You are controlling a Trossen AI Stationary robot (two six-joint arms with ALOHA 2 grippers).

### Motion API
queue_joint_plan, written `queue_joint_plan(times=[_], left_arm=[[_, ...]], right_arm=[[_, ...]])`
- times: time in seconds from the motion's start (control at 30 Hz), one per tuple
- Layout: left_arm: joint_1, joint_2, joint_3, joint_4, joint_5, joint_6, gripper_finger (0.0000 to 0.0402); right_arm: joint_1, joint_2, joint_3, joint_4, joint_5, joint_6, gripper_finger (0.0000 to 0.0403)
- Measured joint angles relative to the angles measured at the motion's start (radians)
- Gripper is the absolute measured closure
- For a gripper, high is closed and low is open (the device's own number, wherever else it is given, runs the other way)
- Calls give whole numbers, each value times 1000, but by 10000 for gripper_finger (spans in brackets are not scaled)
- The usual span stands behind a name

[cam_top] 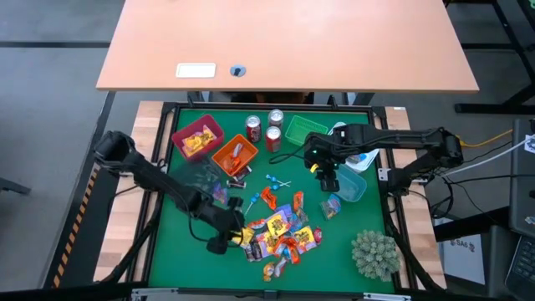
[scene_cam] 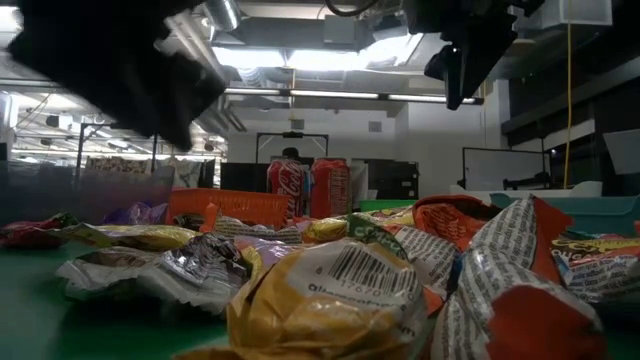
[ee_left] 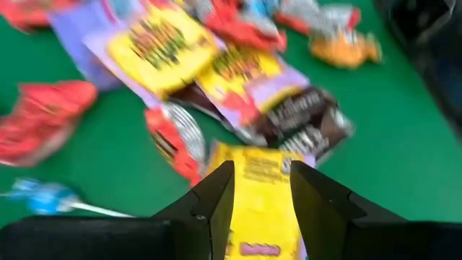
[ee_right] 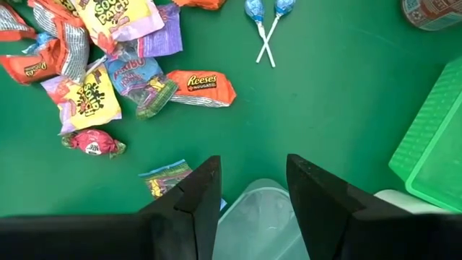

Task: Sort candy
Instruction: Put the yellow candy into the red bin

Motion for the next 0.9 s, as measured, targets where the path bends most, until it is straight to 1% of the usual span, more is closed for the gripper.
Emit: queue_joint_plan(times=[0.27, 0.47, 0.57, 0.67, 0.77, 0.9], left_arm=[[-28, 106, 0, 5, -2, -2, 276], [-27, 163, 2, 8, -8, -2, 276], [-27, 174, 3, 10, -9, -2, 283], [-26, 174, 3, 3, -13, -2, 305], [-26, 172, 3, 1, -13, -7, 338], [-26, 172, 3, -5, -12, -83, 387]], right_arm=[[0, 0, 0, 0, -61, 0, 246], [1, 1, 0, 1, -62, 0, 246], [1, 1, 0, 1, -62, 0, 246], [1, 1, 0, 0, -62, 0, 246], [1, 1, 0, -3, -62, 4, 246], [1, 1, 0, -8, -102, 45, 246]])
